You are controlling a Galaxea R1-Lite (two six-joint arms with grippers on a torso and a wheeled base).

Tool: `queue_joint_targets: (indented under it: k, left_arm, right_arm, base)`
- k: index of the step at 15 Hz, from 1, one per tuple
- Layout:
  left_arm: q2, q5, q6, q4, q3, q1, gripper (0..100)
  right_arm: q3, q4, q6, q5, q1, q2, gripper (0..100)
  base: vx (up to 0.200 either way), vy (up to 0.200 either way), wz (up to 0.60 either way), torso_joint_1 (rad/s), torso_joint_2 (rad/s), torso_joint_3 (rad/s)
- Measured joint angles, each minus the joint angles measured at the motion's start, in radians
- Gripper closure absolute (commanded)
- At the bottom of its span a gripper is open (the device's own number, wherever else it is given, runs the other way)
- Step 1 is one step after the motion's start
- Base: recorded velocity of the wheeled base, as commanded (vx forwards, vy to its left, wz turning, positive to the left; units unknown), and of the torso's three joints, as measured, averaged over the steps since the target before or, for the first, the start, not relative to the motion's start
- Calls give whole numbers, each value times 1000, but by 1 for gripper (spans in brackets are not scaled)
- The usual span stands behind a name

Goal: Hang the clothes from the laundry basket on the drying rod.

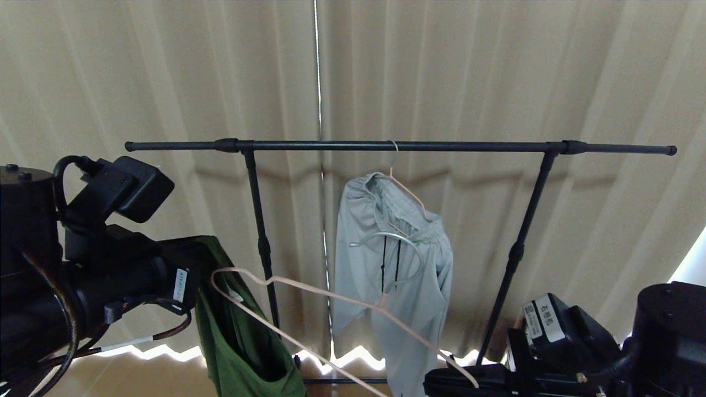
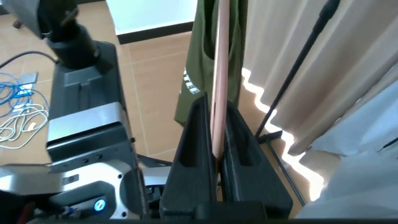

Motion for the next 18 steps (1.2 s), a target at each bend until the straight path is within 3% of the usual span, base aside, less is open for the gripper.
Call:
queue_joint_targets:
  k: [11,15,18]
  left_arm:
    - [-53,-16,-20,-7,18,-118,100]
    - [-56,-176,-5,-43,20,-168,100]
    - [-56,-241,25,-48,14,-186,100]
  right_arm:
    - [-130,-3,1,0,-26,164,100]
    - [-136,-84,-1,2,-23,210,100]
    - [-139,-91,-1,3,-21,239,100]
  base:
    - [0,0,0,0,0,0]
    - [0,0,0,0,0,0]
    - [0,0,0,0,0,0]
